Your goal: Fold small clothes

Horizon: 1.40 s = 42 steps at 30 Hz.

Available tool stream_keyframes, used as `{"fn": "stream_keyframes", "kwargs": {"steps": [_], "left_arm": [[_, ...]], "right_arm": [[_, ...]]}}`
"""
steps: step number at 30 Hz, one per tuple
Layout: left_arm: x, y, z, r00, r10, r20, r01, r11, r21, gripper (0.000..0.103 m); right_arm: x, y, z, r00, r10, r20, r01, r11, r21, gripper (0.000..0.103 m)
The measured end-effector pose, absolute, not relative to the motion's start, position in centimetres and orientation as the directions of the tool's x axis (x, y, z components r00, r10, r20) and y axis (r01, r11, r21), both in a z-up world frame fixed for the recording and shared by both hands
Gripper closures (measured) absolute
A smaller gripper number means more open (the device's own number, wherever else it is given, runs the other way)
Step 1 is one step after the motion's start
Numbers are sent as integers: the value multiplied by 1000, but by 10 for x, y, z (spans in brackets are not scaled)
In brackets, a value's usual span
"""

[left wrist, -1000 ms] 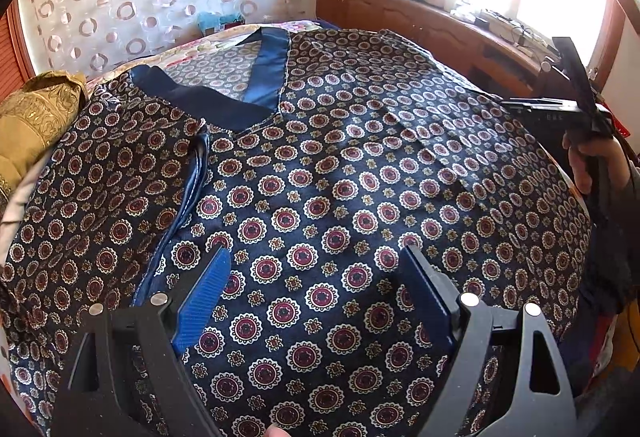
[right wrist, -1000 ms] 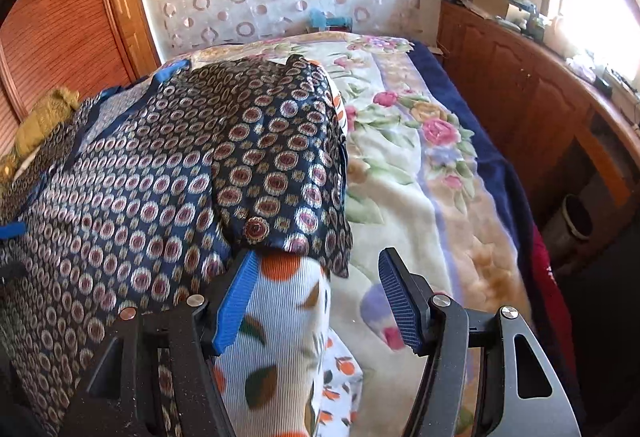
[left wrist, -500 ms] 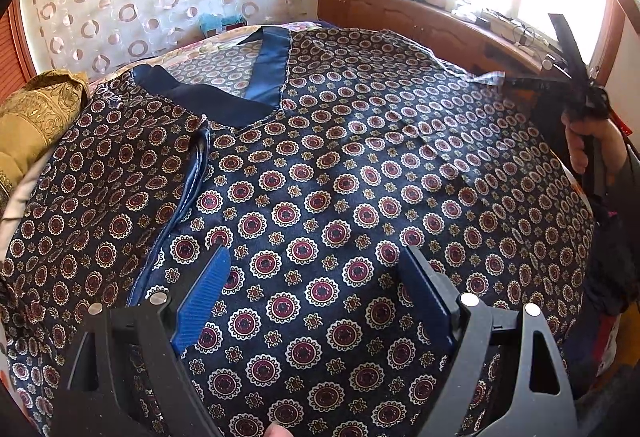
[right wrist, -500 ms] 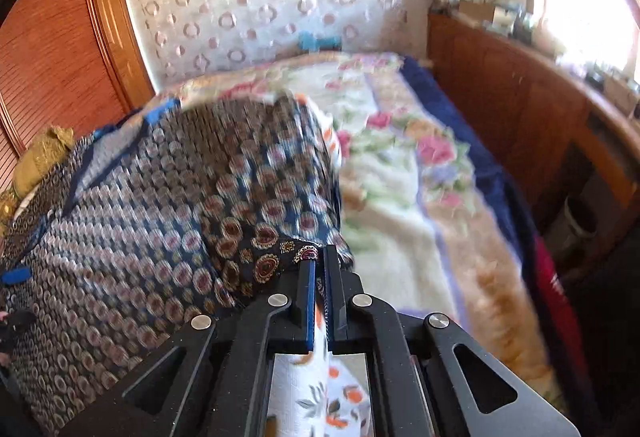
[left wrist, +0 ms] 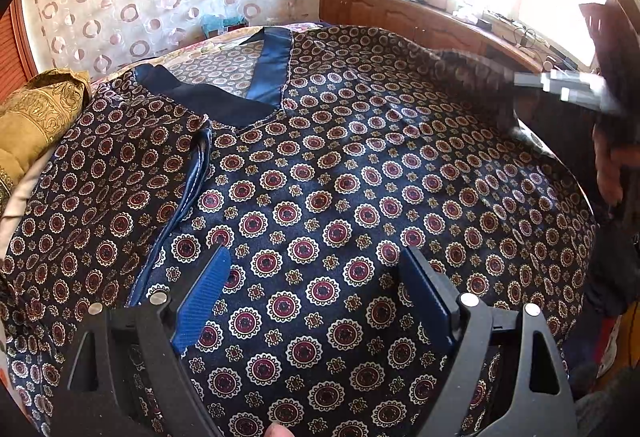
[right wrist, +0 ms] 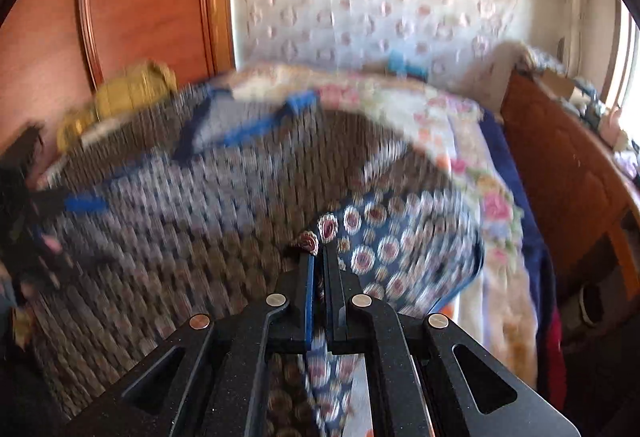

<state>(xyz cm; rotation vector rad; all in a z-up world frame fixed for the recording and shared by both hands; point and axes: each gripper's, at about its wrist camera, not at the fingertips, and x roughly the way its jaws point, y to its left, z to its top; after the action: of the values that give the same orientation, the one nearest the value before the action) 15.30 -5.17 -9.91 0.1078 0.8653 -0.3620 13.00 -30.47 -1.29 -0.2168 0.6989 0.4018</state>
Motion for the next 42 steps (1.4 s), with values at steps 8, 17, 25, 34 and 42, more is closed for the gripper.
{"fn": "stream_keyframes", "kwargs": {"steps": [8, 17, 25, 34, 42], "left_arm": [[151, -50, -99, 592, -267, -760, 354, 934, -52, 17], [153, -52, -99, 593, -259, -762, 353, 935, -43, 17], [148, -53, -89, 608, -270, -747, 357, 933, -47, 17], [124, -77, -38, 663, -347, -664, 431, 901, -42, 17], [130, -64, -46, 662, -315, -680, 388, 920, -49, 17]], "right_arm": [[103, -371, -37, 662, 236, -712, -344, 939, -8, 80], [105, -419, -29, 694, 162, -701, -182, 982, 46, 59], [125, -420, -33, 680, 187, -708, -154, 982, 112, 58], [180, -381, -49, 712, 198, -673, -198, 977, 79, 98], [170, -338, 25, 787, 313, -532, -347, 937, 38, 99]]}}
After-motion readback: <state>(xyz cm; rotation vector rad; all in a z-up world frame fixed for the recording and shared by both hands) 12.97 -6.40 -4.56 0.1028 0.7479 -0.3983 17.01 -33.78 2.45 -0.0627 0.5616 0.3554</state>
